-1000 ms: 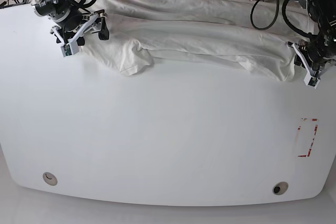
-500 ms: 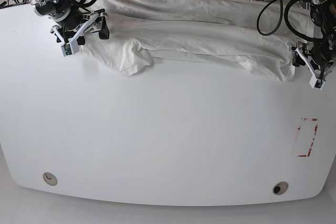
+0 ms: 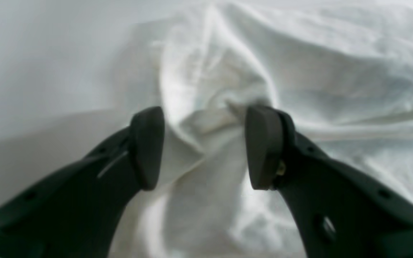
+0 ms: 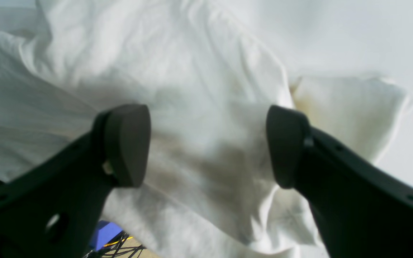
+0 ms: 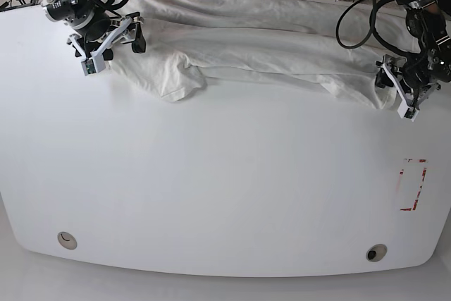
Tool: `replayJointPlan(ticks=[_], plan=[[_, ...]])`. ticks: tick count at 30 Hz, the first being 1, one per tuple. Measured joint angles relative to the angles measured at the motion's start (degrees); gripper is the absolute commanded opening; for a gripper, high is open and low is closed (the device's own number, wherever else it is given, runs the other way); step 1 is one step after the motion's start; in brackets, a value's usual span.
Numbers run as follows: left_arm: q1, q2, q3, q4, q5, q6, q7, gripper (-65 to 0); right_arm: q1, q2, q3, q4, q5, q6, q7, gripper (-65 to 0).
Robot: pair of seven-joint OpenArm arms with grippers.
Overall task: Fold the T-shirt properly
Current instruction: 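Lower the left gripper onto the shirt end and adjust its position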
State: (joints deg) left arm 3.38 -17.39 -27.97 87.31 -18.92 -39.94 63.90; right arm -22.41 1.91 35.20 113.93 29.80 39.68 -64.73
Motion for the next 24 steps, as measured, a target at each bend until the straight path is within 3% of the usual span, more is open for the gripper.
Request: replayJointPlan(ticks=[7,13,15,24], plan=[[1.9,-0.1,0.2,2.2,0.0,0.0,0.0,-33.6,0.0,0.0,0.0,0.0,0.0,0.0,0.0,-17.0],[2.0,-0.1,0.1,2.1,0.0,0.0,-0.1,-54.6,0.0,0.0,0.0,0.0,0.0,0.0,0.0,-17.0],[2.0,-0.1,0.1,2.1,0.0,0.0,-0.1,-58.7,0.0,0.0,0.0,0.0,0.0,0.0,0.0,-17.0],[2.1,-0.1,-0.1,2.0,0.0,0.0,-0.1,-59.6,0.3,0.0,0.0,0.0,0.0,0.0,0.0,-17.0]])
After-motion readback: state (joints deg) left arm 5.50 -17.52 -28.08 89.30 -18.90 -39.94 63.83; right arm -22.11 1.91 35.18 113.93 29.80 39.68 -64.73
